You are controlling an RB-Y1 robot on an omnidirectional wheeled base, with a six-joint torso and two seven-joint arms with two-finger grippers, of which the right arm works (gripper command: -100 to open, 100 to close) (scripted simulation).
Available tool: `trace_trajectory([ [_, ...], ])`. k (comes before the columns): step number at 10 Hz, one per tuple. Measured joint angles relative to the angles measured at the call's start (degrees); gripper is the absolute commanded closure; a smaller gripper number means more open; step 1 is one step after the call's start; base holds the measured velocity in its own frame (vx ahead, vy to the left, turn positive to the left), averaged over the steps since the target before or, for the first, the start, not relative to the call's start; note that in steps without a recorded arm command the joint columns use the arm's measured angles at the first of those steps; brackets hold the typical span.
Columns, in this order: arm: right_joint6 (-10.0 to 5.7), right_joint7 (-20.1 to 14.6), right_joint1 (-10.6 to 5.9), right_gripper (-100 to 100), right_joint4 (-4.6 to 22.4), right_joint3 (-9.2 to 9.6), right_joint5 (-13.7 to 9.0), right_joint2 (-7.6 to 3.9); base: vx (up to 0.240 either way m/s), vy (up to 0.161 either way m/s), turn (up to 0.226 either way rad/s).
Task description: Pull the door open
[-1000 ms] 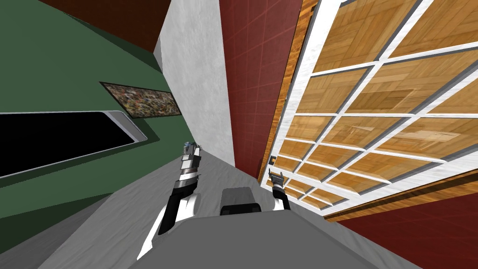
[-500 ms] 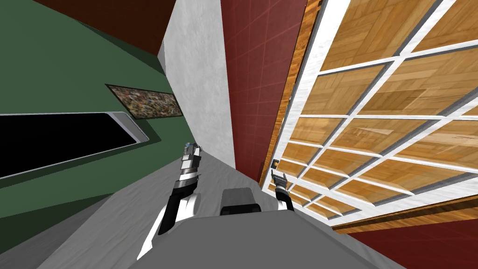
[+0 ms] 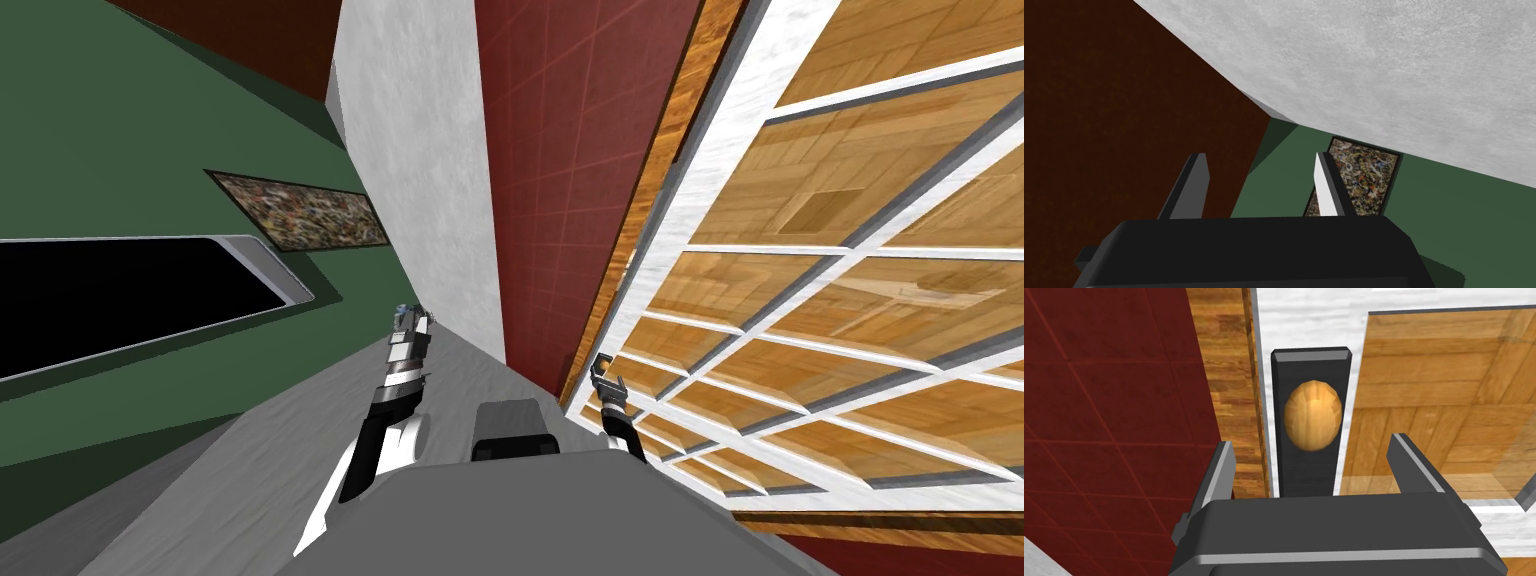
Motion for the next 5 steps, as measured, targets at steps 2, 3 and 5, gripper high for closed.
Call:
trace_trajectory([
  [2,-1.15,-2.68,-0.48,-100,2.83,0.09,-0.03,-1.94,0.161,-0.015,0.056],
  [3,-1.50,-3.93,-0.36,-100,3.50,0.08,-0.08,-2.77,0.141,-0.021,0.008],
  [5,-1.21,-4.06,0.56,100,2.20,-0.09,-0.19,-3.08,0.021,-0.002,-0.004],
])
